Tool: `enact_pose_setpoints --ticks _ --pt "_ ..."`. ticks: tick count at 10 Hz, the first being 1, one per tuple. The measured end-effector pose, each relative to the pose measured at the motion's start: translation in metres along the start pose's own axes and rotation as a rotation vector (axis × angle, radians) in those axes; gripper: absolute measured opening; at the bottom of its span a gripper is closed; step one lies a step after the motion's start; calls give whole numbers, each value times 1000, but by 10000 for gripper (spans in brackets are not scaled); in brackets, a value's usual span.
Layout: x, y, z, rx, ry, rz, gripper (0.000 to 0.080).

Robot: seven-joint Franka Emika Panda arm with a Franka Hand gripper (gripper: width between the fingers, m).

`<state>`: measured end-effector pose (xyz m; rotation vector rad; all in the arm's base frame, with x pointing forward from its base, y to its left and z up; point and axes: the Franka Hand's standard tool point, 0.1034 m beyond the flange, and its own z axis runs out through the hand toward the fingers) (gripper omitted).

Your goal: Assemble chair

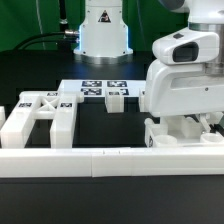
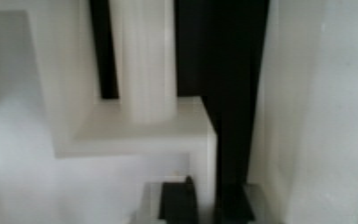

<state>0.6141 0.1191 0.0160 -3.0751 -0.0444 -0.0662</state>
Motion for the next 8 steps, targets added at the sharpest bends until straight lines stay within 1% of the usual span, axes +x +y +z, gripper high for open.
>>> enact_pose_setpoints --ticks 1,2,3,4,5,6,7,8 --pt "1 0 -2 0 1 0 31" --pt "3 6 -6 -6 3 6 102" --pt "4 9 -11 -9 7 9 287" --pt "7 10 -17 -9 14 11 287" --pt "7 9 -24 -7 22 4 430" --pt "8 13 -34 -4 30 -16 590" --pt "4 22 -42 -3 34 -34 590" --pt "-3 30 -48 -6 30 -51 637"
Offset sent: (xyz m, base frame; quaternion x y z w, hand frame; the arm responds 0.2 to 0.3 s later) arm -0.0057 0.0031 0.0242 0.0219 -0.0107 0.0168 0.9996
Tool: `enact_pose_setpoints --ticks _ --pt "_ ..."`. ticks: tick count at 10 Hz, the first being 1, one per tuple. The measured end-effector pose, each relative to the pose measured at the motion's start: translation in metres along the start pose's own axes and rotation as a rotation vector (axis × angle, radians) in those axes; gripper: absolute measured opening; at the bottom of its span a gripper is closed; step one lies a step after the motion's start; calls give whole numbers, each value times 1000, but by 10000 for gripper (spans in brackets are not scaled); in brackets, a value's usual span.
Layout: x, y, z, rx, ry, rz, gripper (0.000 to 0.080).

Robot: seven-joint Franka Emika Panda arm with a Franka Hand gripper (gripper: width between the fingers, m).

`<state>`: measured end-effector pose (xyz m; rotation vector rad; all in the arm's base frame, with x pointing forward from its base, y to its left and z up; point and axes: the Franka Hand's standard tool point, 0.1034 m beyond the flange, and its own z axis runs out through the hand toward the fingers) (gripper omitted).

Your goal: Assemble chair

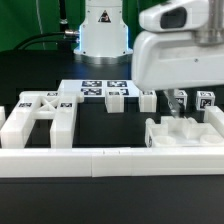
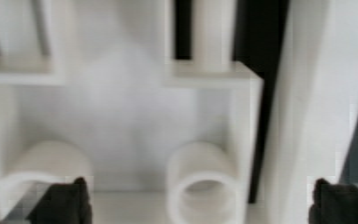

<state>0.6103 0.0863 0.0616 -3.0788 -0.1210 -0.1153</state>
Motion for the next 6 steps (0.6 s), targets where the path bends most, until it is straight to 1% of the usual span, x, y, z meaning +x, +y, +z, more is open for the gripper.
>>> enact_pose_setpoints --ticks 1,2,3,4,6 --pt "-11 12 -8 -4 2 -31 646" --pt "-29 26 -15 -11 -5 -31 646" --pt "-46 35 -17 -19 0 -56 646" --pt "-58 45 -14 -29 12 -87 648" --pt "-56 41 -14 -26 5 -80 648"
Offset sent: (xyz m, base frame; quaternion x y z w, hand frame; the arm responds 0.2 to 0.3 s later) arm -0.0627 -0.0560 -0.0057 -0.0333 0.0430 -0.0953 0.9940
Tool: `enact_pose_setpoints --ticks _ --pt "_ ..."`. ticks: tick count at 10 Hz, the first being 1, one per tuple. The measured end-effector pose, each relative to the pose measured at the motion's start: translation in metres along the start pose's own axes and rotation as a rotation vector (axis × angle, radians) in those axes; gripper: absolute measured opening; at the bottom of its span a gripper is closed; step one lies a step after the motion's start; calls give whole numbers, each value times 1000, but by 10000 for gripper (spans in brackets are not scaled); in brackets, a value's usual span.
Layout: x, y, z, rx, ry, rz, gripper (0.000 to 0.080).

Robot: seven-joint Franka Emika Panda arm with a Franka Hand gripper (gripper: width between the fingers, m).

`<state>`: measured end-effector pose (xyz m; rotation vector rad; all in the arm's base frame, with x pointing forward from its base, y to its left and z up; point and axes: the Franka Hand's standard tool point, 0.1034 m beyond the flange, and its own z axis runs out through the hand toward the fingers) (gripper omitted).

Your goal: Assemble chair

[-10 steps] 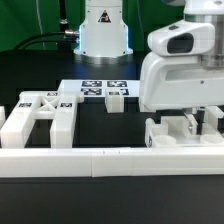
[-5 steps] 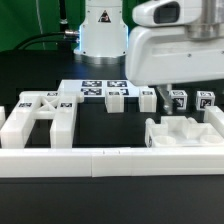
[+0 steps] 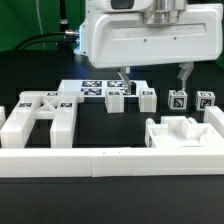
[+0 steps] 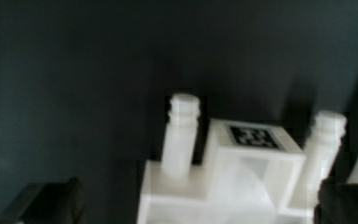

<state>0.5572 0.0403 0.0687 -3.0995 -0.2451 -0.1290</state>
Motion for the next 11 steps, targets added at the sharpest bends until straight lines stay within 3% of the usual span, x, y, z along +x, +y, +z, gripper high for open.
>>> enact_pose_setpoints --ticks 2,4,6,9,11 --pt "-4 2 2 2 -6 11 648" --pt "-34 8 10 6 -46 47 648" --pt "-64 3 16 7 -78 67 648" --pt "-62 2 16 17 -124 65 648" --pt "-67 -2 14 39 -261 97 648"
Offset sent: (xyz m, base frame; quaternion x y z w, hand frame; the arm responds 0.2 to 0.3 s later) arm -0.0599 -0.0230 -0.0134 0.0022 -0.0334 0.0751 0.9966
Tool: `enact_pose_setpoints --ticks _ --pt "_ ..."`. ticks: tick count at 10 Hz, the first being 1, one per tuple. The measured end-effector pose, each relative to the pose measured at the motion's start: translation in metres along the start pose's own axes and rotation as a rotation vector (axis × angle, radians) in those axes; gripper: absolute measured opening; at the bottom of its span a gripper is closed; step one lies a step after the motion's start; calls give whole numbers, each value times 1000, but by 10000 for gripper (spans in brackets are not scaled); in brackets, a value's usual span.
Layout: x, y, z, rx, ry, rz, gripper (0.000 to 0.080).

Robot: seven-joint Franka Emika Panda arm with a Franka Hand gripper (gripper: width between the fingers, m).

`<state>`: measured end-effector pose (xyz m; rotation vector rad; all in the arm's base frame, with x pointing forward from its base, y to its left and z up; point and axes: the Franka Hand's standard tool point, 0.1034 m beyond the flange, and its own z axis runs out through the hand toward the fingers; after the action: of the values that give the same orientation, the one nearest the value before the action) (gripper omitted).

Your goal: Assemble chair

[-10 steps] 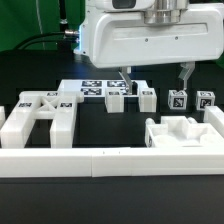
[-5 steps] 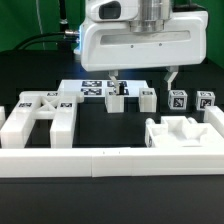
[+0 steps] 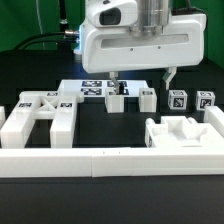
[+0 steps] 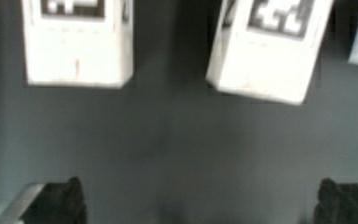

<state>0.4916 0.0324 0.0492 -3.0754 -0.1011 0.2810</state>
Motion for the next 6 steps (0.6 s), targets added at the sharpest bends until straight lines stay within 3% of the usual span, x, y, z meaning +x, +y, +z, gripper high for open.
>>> enact_pose_setpoints --ticks 1,3,6 --pt "-9 -3 -1 13 -135 95 648" --pt "-8 -11 1 50 -299 175 648" --pt "-13 -12 6 60 -470 167 648"
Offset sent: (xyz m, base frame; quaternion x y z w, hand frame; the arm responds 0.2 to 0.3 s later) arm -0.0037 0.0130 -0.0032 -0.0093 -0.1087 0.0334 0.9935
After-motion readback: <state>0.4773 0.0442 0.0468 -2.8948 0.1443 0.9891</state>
